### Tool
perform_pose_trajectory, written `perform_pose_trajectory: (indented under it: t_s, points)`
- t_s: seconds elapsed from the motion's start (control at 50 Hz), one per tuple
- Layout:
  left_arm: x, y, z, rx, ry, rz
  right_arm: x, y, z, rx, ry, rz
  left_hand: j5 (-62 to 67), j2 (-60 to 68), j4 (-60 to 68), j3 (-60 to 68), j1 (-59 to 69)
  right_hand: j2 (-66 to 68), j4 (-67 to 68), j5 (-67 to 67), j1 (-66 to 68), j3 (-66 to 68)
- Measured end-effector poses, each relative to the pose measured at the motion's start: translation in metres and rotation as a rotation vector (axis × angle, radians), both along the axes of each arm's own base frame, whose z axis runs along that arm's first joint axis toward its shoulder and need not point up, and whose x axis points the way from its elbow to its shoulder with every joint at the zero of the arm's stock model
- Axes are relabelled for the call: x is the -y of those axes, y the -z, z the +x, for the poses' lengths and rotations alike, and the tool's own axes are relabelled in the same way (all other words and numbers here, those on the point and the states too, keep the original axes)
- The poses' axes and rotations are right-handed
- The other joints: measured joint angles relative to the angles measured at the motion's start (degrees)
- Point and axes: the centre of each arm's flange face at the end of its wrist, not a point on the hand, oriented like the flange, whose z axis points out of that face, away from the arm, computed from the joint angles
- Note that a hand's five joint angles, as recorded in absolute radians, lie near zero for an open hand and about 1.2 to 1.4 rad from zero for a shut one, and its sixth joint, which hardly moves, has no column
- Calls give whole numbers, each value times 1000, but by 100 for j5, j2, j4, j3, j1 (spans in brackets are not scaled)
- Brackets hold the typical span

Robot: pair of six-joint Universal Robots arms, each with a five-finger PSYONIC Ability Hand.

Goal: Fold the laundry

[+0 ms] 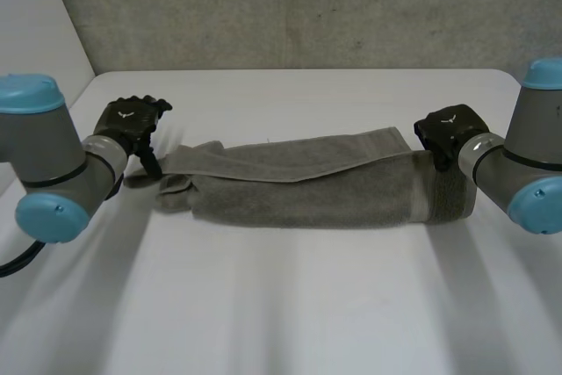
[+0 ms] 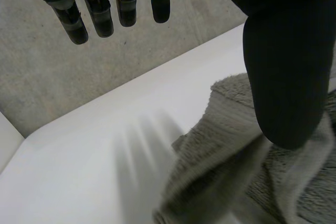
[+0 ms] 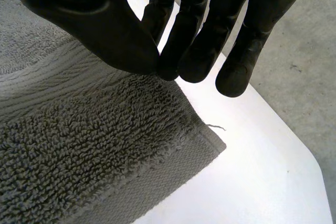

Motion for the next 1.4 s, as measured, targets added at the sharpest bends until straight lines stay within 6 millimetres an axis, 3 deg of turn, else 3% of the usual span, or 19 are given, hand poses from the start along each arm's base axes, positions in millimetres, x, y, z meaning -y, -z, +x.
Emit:
perform_pose_trajectory:
  t_s: [0.12, 0.26, 0.46, 0.68, 0.92, 1.18, 1.4]
  points:
    - [-24, -10, 6, 6, 5, 6, -2, 3, 0, 7, 0, 9, -4, -2, -1, -2, 0, 1, 0, 0, 11, 0]
    - [-36, 1, 9, 19, 6, 40, -5, 7, -1, 1, -3, 25, -3, 121, 115, 122, 33, 0, 0, 0, 11, 0]
    - [-17, 24, 5, 6, 6, -14, -9, 14, -2, -8, -4, 46, 1505, 1698, 1683, 1680, 1649, 0, 0, 0, 12, 0]
    - [-1, 36, 3, 0, 3, -45, -10, 16, -2, -11, -4, 55, 1904, 2104, 2104, 2103, 2056, 0, 0, 0, 12, 0]
    - [7, 35, 4, -3, -2, -58, -10, 22, -2, -16, -5, 67, 3054, 3267, 3263, 3259, 3221, 0, 0, 0, 12, 0]
    - [17, 38, 3, -5, -5, -69, -10, 24, -2, -18, -4, 71, 3183, 3394, 3399, 3394, 3345, 0, 0, 0, 13, 0]
    - [25, 23, 20, -13, -39, -91, -10, 25, -2, -20, -5, 68, 3168, 3338, 3347, 3346, 3289, 0, 0, 0, 13, 0]
